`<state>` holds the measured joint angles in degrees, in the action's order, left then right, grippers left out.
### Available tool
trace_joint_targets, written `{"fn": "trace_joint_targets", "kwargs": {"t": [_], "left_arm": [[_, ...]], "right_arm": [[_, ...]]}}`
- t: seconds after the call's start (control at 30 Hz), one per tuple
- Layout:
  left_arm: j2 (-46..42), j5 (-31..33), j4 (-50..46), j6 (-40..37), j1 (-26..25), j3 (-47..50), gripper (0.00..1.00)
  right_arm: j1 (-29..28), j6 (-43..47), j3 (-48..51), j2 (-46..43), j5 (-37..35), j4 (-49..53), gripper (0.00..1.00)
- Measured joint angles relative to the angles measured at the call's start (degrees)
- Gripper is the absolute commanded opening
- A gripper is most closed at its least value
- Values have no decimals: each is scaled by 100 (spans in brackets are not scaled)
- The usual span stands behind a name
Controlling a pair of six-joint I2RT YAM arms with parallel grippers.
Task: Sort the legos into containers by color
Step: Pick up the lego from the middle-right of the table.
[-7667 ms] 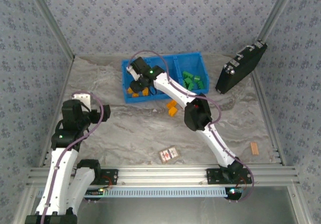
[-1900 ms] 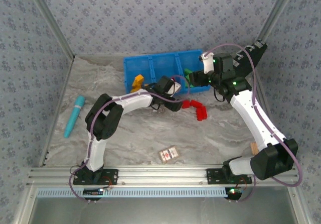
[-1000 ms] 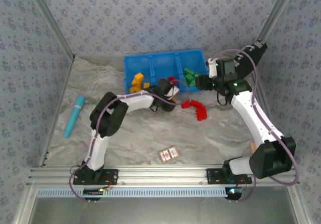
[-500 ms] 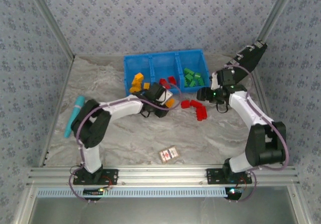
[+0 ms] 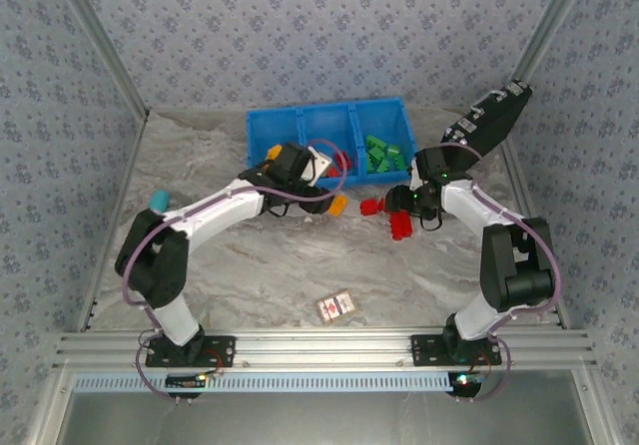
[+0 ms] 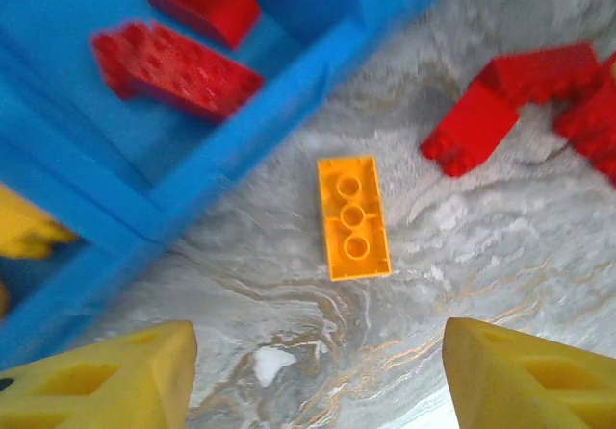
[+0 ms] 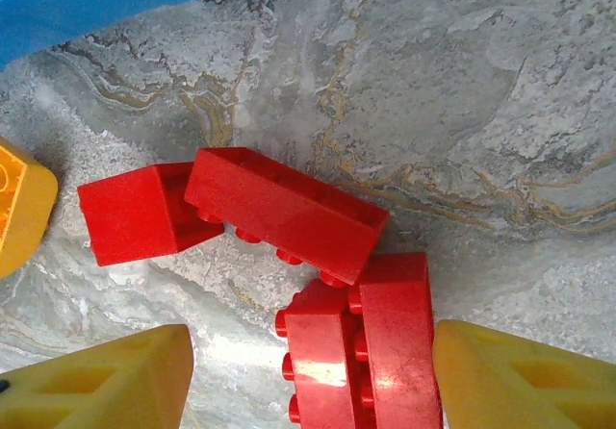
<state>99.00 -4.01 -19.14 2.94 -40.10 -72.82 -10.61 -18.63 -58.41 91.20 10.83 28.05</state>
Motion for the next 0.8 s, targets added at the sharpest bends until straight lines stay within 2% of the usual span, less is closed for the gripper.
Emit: {"fn": "trace_joint_targets", "kwargs": {"t": [0.2, 0.43, 0.8], "left_arm": [[595, -76, -22, 59, -162, -83, 70], [1108, -114, 63, 127, -232, -634, 70], [1751, -131, 116, 232, -247, -1213, 74]], "right_arm": [[-20, 0, 33, 0, -234, 26, 54], [-31, -2, 140, 87, -601, 48, 41], [-83, 0, 136, 369, -866, 17, 36]]}}
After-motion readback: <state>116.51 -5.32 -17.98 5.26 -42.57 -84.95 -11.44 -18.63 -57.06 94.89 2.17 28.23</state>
